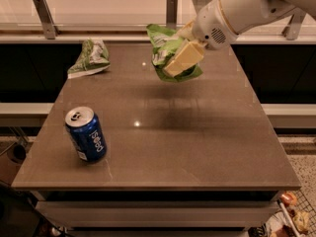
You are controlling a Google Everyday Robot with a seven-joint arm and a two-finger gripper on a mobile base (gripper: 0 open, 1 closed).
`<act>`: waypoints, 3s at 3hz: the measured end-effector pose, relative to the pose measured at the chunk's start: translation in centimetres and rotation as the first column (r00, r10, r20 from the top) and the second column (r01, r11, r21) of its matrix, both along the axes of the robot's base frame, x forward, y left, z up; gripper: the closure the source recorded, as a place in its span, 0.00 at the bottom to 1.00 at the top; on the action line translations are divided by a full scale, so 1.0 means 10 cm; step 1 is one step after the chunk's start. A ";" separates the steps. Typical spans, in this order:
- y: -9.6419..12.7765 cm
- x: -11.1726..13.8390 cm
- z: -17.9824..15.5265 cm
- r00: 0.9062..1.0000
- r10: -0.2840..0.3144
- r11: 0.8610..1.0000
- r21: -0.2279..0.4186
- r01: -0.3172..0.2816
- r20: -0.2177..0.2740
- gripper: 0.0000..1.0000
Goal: Move green rice chip bag near pepsi can
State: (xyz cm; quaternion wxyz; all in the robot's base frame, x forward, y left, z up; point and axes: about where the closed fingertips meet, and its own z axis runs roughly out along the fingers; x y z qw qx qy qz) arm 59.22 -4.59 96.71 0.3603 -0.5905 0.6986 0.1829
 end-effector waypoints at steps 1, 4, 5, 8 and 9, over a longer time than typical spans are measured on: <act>0.02 0.05 0.00 1.000 0.010 1.000 0.016 -0.010 0.003 1.00; -0.02 -0.36 0.16 0.998 -0.045 0.999 -0.008 0.045 0.045 1.00; -0.06 -0.50 0.18 0.997 -0.060 0.998 -0.009 0.060 0.046 1.00; 0.19 -1.01 -0.04 0.996 -0.006 0.999 -0.049 0.001 -0.091 1.00; 0.34 -1.18 -0.21 0.991 -0.001 0.996 -0.083 -0.010 -0.131 1.00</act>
Offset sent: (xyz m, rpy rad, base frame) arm -0.0180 0.0038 0.0140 0.0101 -0.0581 -0.0159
